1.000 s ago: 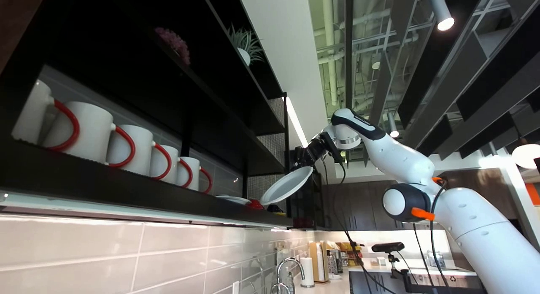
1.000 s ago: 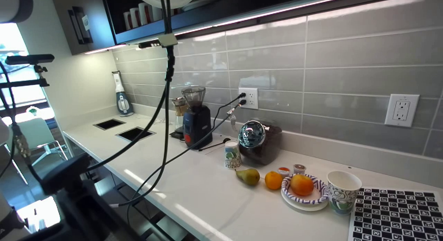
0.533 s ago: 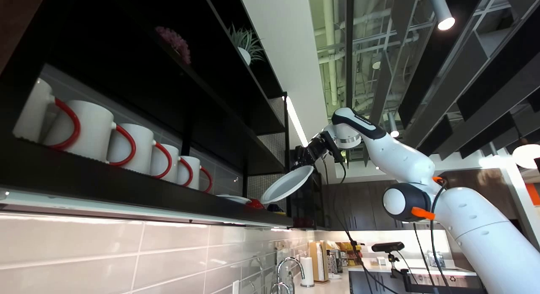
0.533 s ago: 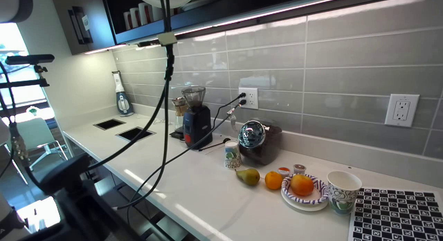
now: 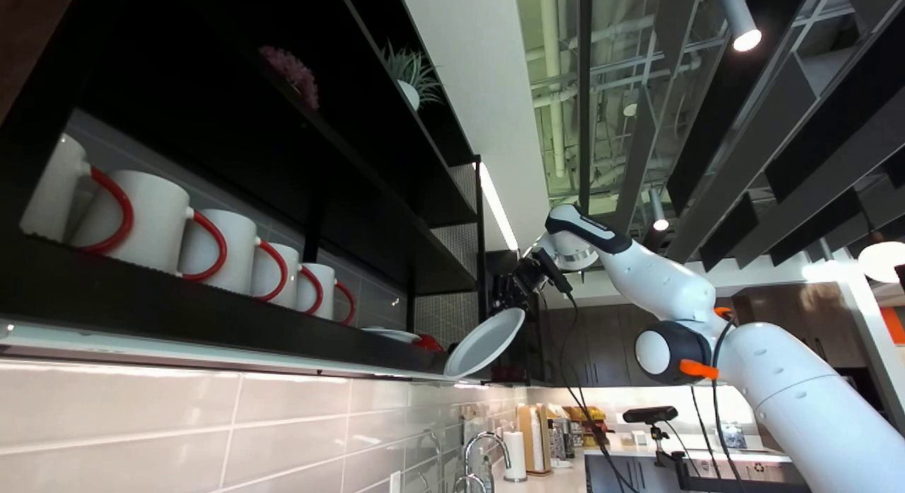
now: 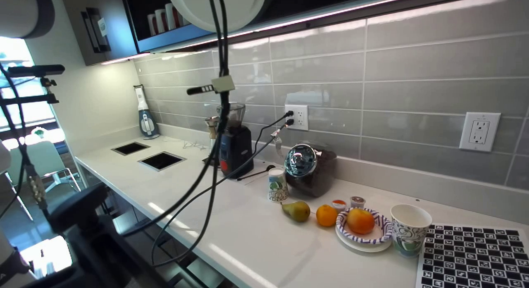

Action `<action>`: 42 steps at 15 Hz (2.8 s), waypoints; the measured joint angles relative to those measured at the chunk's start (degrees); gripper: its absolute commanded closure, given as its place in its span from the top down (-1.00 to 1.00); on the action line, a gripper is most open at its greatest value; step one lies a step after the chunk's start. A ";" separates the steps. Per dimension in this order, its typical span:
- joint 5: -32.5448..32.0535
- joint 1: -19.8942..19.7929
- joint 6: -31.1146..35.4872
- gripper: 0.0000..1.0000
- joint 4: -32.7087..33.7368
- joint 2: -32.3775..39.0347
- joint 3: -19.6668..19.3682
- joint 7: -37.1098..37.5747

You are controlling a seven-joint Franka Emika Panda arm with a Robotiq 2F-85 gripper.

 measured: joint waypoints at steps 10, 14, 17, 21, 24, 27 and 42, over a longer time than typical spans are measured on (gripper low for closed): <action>-2.19 -4.13 -4.07 -1.00 -0.29 12.28 0.20 -13.63; -5.15 -3.52 -4.51 -0.98 -0.23 17.37 0.94 -16.19; -5.35 -3.10 -4.57 -0.98 0.10 18.44 1.02 -16.44; -5.40 -3.12 -4.76 -1.00 0.94 18.41 1.02 -16.44; -5.83 -3.19 -4.58 -1.00 0.67 18.40 1.42 -16.44; -7.86 -3.08 -4.68 -1.00 -0.01 19.21 1.77 -18.29; -14.50 -3.14 -8.72 -0.98 0.33 32.87 7.24 -47.86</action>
